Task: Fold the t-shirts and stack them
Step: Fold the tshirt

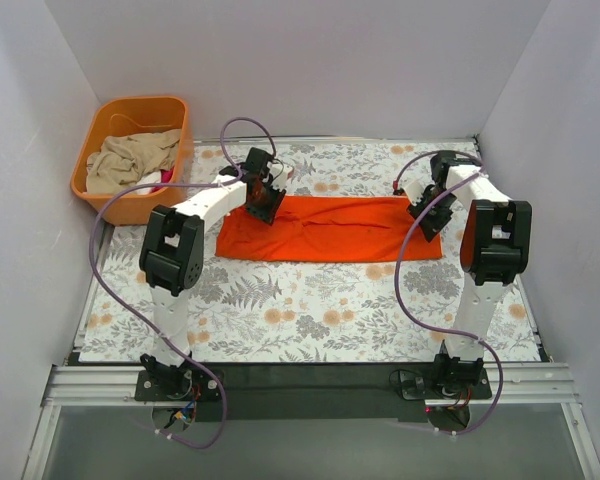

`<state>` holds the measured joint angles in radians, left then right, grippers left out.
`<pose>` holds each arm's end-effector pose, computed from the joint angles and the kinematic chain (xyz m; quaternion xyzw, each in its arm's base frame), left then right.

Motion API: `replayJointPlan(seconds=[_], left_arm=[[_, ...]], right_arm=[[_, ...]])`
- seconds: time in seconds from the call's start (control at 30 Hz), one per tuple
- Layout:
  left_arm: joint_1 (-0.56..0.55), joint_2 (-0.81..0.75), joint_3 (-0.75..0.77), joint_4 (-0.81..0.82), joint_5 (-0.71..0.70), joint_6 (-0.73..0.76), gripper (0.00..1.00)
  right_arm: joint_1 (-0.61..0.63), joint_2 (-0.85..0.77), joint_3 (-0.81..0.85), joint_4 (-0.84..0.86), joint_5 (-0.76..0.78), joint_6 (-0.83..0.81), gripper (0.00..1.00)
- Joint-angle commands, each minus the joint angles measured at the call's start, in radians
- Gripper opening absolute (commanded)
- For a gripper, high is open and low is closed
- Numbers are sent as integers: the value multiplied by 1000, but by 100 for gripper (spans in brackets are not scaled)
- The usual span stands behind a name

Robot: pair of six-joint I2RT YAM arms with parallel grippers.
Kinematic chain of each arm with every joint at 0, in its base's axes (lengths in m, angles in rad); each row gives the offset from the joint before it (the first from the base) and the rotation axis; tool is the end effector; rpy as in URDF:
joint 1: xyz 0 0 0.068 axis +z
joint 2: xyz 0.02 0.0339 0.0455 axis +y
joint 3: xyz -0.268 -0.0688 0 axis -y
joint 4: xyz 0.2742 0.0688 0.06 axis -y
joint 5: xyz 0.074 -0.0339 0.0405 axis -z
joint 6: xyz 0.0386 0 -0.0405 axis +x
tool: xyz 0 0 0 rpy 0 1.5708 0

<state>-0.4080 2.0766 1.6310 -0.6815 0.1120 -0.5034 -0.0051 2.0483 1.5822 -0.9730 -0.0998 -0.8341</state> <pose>0.4310 -0.1910 0.1824 -0.0341 0.9734 -0.1457 0.1732 0.4299 0.0017 0.1705 -0.4044 0.9109 0.0187 0.0803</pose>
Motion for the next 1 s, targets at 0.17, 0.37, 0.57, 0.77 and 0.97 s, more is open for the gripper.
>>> replayJointPlan(seconds=[0.17, 0.37, 0.57, 0.77, 0.97], left_arm=[[8, 75, 85, 19, -18, -29, 24], [8, 164, 242, 25, -25, -35, 26], [9, 249, 388, 4, -31, -32, 31], [12, 30, 219, 17, 60, -102, 37], [9, -154, -23, 0, 37, -267, 36]], right_arm=[[4, -5, 19, -21, 5, -2, 13], [4, 7, -73, -15, 17, -17, 12], [73, -46, -218, -29, 28, -45, 10], [59, -154, -99, -105, -57, -53, 12], [50, -30, 148, -124, -74, -10, 14]])
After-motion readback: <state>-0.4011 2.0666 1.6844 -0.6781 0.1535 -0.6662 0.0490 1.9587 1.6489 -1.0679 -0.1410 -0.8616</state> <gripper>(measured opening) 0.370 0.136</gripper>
